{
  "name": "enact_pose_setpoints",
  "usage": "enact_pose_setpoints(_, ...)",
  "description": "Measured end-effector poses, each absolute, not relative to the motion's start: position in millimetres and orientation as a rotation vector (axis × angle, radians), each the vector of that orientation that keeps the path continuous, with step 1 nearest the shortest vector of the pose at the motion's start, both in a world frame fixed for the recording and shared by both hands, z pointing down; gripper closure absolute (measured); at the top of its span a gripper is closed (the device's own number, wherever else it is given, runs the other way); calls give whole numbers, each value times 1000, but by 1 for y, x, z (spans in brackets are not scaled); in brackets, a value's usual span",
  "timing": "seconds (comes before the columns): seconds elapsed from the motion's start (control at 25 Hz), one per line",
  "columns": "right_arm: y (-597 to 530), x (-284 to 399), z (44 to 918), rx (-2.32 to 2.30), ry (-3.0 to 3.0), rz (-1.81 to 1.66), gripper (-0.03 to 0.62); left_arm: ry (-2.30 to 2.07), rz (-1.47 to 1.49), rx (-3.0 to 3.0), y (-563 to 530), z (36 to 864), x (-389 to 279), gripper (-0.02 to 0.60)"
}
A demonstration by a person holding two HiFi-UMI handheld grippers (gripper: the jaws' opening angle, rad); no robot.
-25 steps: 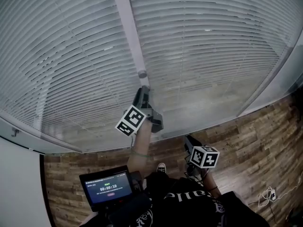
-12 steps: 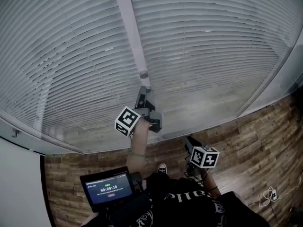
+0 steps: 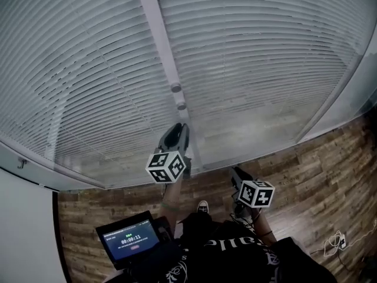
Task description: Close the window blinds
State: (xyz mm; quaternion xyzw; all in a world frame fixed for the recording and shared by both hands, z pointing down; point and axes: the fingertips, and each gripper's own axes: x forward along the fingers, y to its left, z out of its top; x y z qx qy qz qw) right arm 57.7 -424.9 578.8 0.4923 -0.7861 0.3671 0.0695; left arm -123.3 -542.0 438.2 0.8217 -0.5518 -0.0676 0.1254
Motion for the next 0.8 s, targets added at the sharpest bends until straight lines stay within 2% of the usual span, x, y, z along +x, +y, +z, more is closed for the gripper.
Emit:
enact_pose_setpoints(0.12,-412,58,574,1452,-2402,1089,514,-1625,45,2482,-507,466,-103,522)
enact_pose_setpoints(0.32,-382,60,561,1362,-2479,1035,514,-1594,131,2483,-441,499,-77,577)
enact_pose_setpoints(0.56,-327,64,565,1220,-2537,1014,514,-1497,244,2484,-350,538,-46,578)
enact_pose_setpoints(0.8,-282,63,582,1130,-2535,988,514,-1504,264,2373,-274,565,-43,578)
